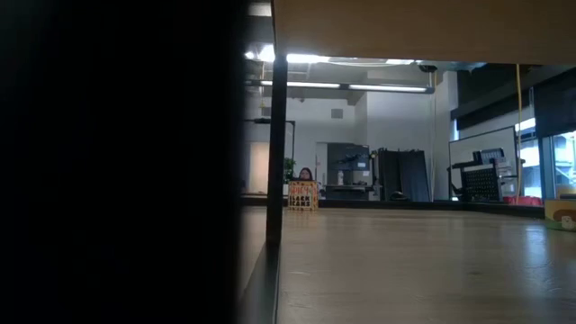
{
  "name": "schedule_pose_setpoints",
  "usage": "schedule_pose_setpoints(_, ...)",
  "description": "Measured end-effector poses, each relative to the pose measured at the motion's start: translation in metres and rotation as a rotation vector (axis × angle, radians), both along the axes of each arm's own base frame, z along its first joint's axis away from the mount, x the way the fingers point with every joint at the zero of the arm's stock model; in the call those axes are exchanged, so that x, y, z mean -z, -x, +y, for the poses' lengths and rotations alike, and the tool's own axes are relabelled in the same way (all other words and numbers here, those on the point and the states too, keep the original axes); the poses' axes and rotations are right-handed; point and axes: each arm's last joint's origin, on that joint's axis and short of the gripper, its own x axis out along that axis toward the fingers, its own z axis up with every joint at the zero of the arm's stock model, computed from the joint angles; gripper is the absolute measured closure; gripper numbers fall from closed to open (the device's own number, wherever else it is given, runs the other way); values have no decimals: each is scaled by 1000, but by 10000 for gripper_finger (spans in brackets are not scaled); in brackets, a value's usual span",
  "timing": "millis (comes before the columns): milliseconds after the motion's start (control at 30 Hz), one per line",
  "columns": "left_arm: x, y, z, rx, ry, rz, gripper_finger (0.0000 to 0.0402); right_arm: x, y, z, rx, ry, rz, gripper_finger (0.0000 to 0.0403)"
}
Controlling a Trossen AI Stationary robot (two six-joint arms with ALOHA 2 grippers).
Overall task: Pick and place cans onto a shelf
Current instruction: Put the green tuna can on the shelf
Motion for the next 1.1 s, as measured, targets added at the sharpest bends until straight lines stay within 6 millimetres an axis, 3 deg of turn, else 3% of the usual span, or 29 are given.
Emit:
schedule_pose_setpoints(200,-39,-14,24,42,-105,-107,401,0,-1,-1,14,13,-18,399)
schedule_pose_setpoints(367,-47,-34,36,57,-187,-142,401,-1,-1,-1,35,27,-42,399)
schedule_pose_setpoints(733,-12,-110,40,200,-210,-173,401,-1,-1,-2,51,40,-61,399)
schedule_pose_setpoints(1100,52,-161,29,293,-162,-30,401,-1,-1,-2,48,43,-62,399)
